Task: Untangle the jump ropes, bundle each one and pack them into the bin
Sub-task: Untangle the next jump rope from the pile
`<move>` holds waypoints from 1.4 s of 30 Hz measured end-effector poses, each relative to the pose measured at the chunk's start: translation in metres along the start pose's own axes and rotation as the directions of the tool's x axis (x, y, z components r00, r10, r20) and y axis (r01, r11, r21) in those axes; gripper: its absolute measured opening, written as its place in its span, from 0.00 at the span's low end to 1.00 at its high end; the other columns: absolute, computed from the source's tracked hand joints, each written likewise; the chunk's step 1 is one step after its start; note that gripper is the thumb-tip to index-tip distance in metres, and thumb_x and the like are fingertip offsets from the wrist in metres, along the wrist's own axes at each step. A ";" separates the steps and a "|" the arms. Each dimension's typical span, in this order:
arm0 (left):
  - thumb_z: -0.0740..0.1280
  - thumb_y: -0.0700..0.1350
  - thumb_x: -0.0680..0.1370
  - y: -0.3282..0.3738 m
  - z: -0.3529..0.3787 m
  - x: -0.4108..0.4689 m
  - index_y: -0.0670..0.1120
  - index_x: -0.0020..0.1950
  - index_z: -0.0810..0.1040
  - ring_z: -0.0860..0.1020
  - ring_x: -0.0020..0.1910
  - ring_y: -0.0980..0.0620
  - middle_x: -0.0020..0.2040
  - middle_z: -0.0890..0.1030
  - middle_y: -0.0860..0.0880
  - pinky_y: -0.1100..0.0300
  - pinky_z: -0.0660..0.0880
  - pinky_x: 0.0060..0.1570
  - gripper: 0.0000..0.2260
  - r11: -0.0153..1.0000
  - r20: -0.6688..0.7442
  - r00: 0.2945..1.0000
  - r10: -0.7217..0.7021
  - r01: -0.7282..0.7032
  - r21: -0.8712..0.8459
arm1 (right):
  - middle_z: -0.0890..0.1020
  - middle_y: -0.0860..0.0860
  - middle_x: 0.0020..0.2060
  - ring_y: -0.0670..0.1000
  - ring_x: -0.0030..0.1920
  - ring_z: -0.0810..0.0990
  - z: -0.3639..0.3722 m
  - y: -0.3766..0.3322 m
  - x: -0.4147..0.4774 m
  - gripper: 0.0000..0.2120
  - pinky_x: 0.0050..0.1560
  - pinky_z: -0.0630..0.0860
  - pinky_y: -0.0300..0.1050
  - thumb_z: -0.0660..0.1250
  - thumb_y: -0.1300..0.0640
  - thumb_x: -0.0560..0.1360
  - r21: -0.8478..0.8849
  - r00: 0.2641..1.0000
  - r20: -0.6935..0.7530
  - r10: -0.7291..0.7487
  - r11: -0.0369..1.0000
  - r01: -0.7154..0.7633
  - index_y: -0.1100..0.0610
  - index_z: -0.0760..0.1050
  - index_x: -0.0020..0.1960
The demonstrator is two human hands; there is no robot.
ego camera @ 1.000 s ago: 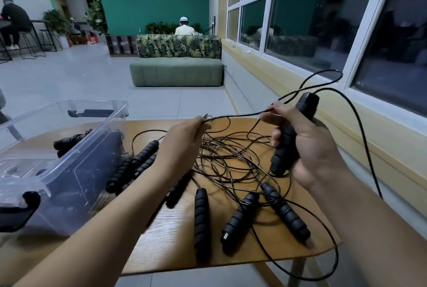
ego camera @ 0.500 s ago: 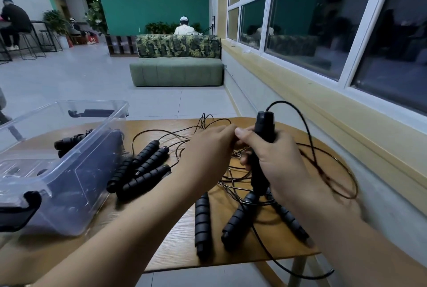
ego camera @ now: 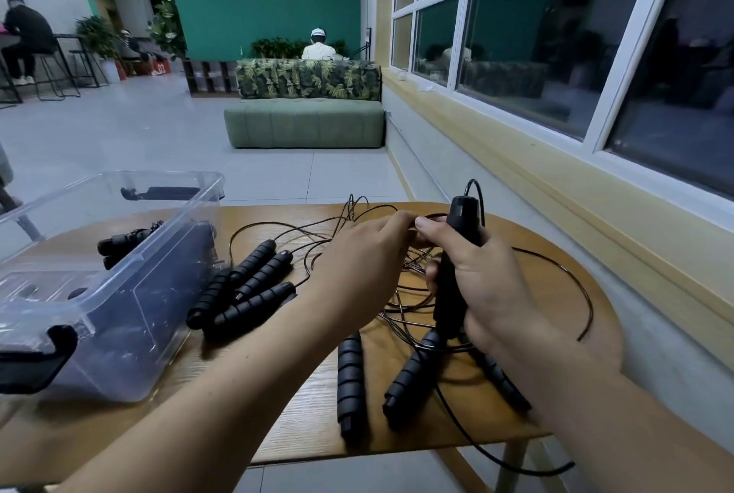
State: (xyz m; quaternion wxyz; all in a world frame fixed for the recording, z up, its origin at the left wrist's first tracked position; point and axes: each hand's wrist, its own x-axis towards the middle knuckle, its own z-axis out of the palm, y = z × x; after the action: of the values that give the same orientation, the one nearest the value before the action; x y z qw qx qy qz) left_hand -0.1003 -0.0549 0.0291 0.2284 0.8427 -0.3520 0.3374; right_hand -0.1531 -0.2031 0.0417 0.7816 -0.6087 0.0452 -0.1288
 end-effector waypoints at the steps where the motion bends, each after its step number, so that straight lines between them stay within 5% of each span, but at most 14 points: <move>1: 0.67 0.37 0.82 0.000 0.000 0.000 0.45 0.65 0.78 0.80 0.43 0.44 0.49 0.86 0.49 0.59 0.62 0.41 0.12 1.000 0.008 1.000 0.009 -0.009 0.000 | 0.84 0.53 0.41 0.50 0.31 0.75 0.000 0.001 0.001 0.09 0.31 0.74 0.43 0.78 0.55 0.77 0.007 1.000 -0.006 0.000 1.000 0.000 0.58 0.83 0.52; 6: 0.66 0.39 0.83 0.000 0.003 -0.003 0.44 0.71 0.75 0.74 0.42 0.50 0.50 0.84 0.50 0.58 0.59 0.41 0.15 0.999 0.035 0.999 -0.002 0.004 -0.047 | 0.82 0.53 0.39 0.49 0.31 0.76 -0.001 0.001 0.003 0.06 0.31 0.75 0.42 0.79 0.58 0.77 0.063 1.000 -0.022 0.007 0.998 -0.005 0.57 0.83 0.49; 9: 0.64 0.43 0.86 -0.007 0.008 -0.007 0.49 0.66 0.72 0.72 0.38 0.50 0.44 0.74 0.57 0.55 0.58 0.37 0.09 0.995 0.083 0.996 -0.017 0.024 -0.095 | 0.85 0.56 0.41 0.49 0.31 0.75 -0.001 -0.004 0.001 0.05 0.31 0.74 0.42 0.77 0.59 0.77 0.062 1.000 0.004 -0.012 0.998 0.012 0.57 0.82 0.46; 15: 0.61 0.49 0.88 -0.039 0.020 -0.012 0.47 0.58 0.78 0.76 0.46 0.48 0.49 0.79 0.52 0.51 0.74 0.44 0.09 0.983 0.159 0.976 -0.148 0.163 -0.085 | 0.86 0.57 0.42 0.49 0.32 0.75 -0.010 -0.031 -0.005 0.05 0.34 0.75 0.42 0.75 0.61 0.78 0.092 0.993 0.022 -0.113 0.990 0.111 0.56 0.82 0.44; 24: 0.64 0.50 0.86 -0.073 0.017 -0.008 0.47 0.55 0.79 0.77 0.46 0.48 0.48 0.81 0.52 0.50 0.76 0.45 0.08 0.955 0.054 0.959 -0.278 0.282 -0.089 | 0.88 0.55 0.46 0.48 0.33 0.76 -0.025 -0.038 0.003 0.05 0.36 0.76 0.40 0.75 0.58 0.79 0.134 0.985 -0.090 -0.146 0.978 0.158 0.57 0.82 0.53; 31: 0.63 0.50 0.87 -0.044 0.000 0.003 0.47 0.59 0.82 0.77 0.43 0.48 0.49 0.81 0.51 0.52 0.74 0.40 0.10 0.984 -0.114 0.978 -0.174 0.168 -0.058 | 0.89 0.56 0.50 0.49 0.34 0.78 -0.016 -0.030 -0.001 0.09 0.38 0.78 0.42 0.75 0.56 0.79 0.033 0.996 0.020 -0.090 0.995 0.089 0.55 0.83 0.59; 42: 0.56 0.51 0.86 -0.006 0.005 0.000 0.48 0.54 0.77 0.77 0.46 0.45 0.49 0.79 0.51 0.50 0.71 0.47 0.13 0.997 -0.012 1.000 -0.005 0.006 0.075 | 0.85 0.54 0.40 0.51 0.33 0.77 -0.002 -0.009 0.000 0.04 0.35 0.74 0.46 0.76 0.59 0.79 -0.031 0.998 0.018 -0.052 0.998 0.053 0.58 0.83 0.49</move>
State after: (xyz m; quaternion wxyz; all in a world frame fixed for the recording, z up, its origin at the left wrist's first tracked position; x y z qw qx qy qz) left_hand -0.0935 -0.0542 0.0245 0.1997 0.8496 -0.3353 0.3547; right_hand -0.1550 -0.2064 0.0495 0.7685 -0.6231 0.0246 -0.1434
